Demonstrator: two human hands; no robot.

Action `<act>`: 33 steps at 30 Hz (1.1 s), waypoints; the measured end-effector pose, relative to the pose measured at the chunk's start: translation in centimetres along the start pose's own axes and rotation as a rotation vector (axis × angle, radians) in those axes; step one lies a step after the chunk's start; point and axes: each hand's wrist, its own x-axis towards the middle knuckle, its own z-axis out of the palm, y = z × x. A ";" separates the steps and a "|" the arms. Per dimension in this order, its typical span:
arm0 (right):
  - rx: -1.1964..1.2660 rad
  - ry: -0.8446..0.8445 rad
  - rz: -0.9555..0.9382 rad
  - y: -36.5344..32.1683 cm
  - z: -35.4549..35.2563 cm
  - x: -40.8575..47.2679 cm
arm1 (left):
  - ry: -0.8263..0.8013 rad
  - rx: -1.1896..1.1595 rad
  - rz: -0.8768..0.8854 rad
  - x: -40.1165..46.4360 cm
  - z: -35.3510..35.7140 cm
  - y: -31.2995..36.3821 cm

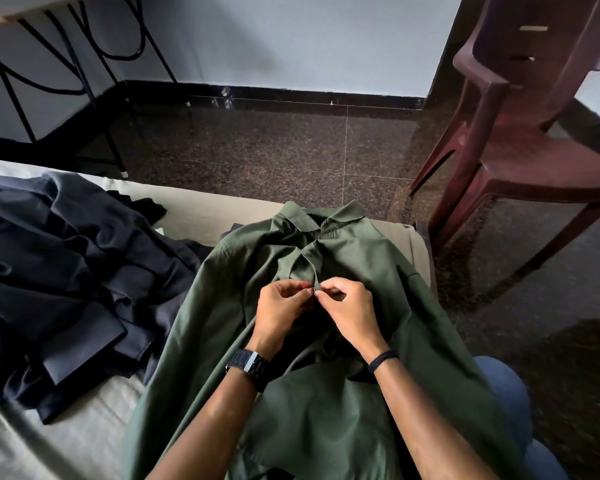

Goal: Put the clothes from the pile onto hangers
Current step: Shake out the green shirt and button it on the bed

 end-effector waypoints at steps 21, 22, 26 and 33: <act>-0.052 -0.031 -0.015 -0.7 -0.2 -0.5 | 0.057 0.209 0.077 0.3 0.6 -0.1; -0.024 -0.038 0.015 -0.6 -0.2 -0.5 | 0.056 0.235 0.091 0.3 0.6 0.0; 0.094 -0.048 0.106 -0.5 -0.4 -0.1 | 0.059 0.306 0.141 0.4 0.3 0.4; 0.599 -0.231 0.489 -1.3 -0.5 1.1 | -0.077 0.096 0.075 1.9 -0.3 0.5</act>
